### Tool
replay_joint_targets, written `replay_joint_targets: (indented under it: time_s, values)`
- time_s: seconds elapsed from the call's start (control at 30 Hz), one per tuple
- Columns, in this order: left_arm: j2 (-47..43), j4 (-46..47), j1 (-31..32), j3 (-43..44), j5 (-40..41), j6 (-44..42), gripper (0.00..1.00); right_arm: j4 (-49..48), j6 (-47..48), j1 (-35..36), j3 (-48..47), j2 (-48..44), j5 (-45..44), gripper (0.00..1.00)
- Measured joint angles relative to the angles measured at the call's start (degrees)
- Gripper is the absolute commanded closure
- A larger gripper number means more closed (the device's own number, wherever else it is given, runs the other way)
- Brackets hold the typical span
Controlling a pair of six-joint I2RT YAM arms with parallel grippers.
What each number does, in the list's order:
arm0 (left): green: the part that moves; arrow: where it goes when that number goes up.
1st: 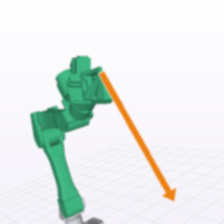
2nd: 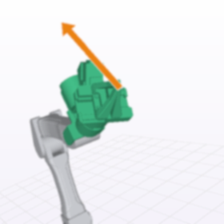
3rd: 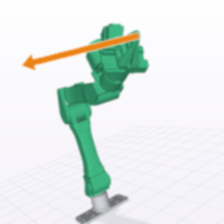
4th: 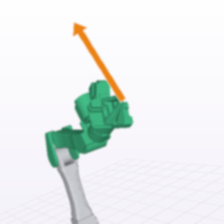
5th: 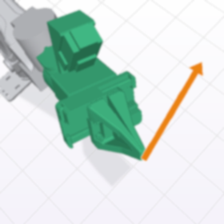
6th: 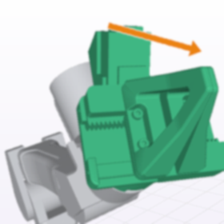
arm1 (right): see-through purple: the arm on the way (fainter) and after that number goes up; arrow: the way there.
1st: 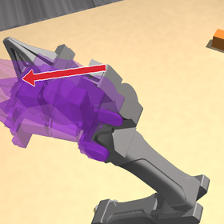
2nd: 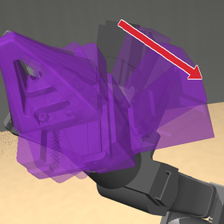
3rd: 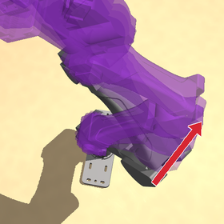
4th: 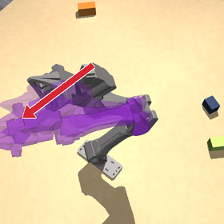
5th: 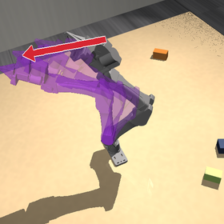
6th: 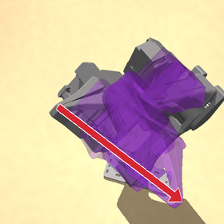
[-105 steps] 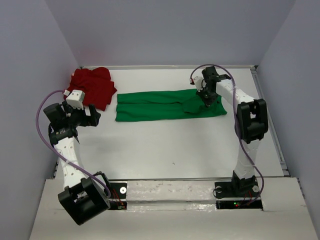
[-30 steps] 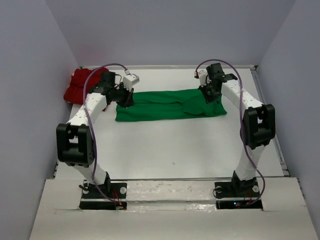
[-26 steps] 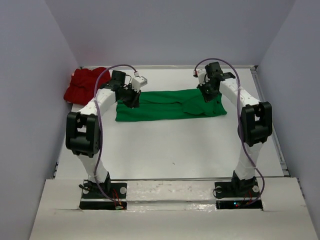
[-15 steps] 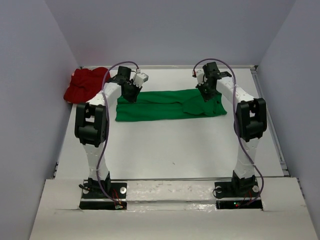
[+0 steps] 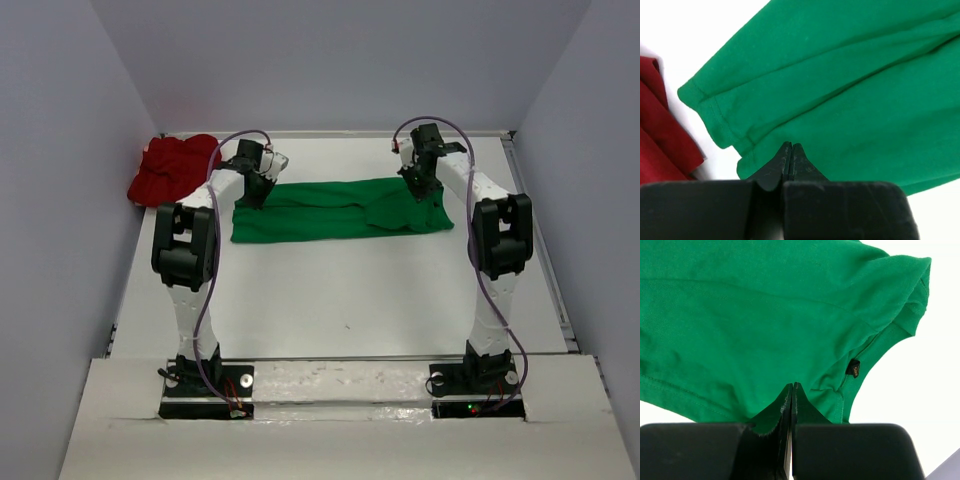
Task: Fold and stack the t-shirts
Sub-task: Fold the other side of the tshirt into a rectangle, then rotate the tshirt 90 degrees
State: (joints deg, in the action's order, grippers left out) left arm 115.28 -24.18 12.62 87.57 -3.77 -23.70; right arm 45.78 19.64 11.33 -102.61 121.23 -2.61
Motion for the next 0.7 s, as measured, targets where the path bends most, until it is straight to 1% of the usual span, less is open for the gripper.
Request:
replay_joint_targets:
  time_s: [0.13,0.4,0.7]
  values:
    - [0.5,1.1,-0.3,-0.9,1.5,0.7,1.0,0.0,-0.2,0.0,0.0,0.1,0.0,1.0]
    - [3.8,1.4,-0.8,-0.8,1.7,1.1,1.0,0.0,-0.6,0.0,0.0,1.7,0.1,1.0]
    - [3.8,1.4,-0.9,-0.8,3.1,1.1,1.0,0.6,-1.9,0.0,-1.0,5.3,1.2,1.0]
